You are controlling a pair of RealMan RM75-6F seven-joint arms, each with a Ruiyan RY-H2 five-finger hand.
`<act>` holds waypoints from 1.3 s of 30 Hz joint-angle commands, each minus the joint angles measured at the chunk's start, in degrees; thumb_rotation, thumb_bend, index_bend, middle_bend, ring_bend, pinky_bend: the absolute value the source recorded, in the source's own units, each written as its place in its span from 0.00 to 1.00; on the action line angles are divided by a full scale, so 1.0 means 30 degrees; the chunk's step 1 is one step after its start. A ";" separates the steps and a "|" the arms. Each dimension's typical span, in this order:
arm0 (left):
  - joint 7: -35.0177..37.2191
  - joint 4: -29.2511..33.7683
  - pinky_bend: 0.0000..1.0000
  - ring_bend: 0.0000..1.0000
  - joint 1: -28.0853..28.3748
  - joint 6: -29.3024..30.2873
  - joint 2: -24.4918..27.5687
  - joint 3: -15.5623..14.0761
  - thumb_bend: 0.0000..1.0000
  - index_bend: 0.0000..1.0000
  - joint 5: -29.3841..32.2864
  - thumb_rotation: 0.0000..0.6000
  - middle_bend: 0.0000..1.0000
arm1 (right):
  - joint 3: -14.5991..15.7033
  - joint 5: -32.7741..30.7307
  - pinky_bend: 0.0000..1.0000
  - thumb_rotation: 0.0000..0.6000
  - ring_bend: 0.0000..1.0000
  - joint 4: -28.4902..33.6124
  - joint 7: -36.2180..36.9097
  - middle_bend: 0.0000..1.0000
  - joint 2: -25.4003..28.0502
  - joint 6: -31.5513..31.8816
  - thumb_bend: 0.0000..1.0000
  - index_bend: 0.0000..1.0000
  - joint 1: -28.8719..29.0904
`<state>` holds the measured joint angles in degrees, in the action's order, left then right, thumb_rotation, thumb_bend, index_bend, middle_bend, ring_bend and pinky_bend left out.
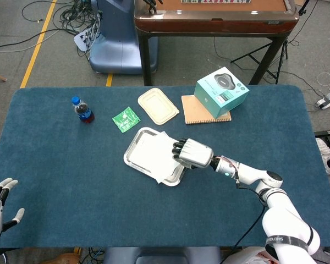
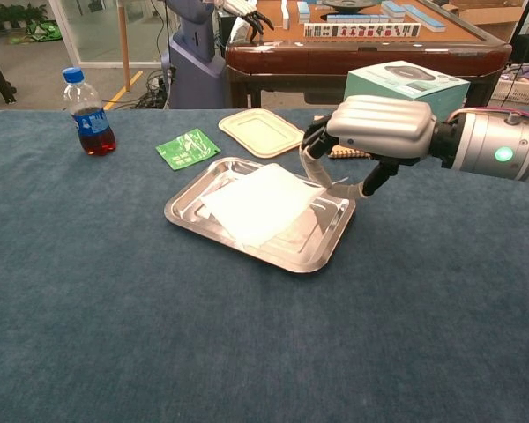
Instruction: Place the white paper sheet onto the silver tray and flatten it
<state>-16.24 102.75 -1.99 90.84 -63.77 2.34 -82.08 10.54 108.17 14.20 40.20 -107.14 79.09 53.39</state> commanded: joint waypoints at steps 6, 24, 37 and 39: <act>0.0204 -0.0081 0.11 0.17 -0.0067 0.0071 0.0069 -0.0014 0.22 0.22 0.0013 1.00 0.18 | 0.0054 -0.0334 0.28 1.00 0.21 -0.0122 -0.0051 0.33 -0.0133 -0.0572 0.27 0.44 0.0102; 0.1048 -0.0504 0.11 0.17 0.0089 -0.0184 0.0262 -0.0026 0.22 0.22 -0.0190 1.00 0.18 | -0.1666 -0.2678 0.18 1.00 0.14 0.4955 -0.2341 0.30 0.2441 -0.1231 0.19 0.19 -0.0524; 0.2344 -0.1306 0.11 0.17 0.0036 -0.0242 0.0341 -0.0233 0.22 0.22 -0.0579 1.00 0.18 | -0.3102 -0.5945 0.85 1.00 0.87 1.9122 -1.0890 0.86 1.0112 -0.7522 0.73 0.29 0.0317; 0.2569 -0.1421 0.11 0.17 0.0018 -0.0216 0.0352 -0.0243 0.22 0.22 -0.0629 1.00 0.18 | -0.3070 -0.6634 0.94 1.00 0.96 2.0529 -1.1442 0.96 1.0994 -0.9313 0.87 0.28 0.0717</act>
<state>-8.79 98.68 -1.89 90.13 -62.76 1.65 -83.86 2.65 93.21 66.96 12.41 -81.23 60.46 53.71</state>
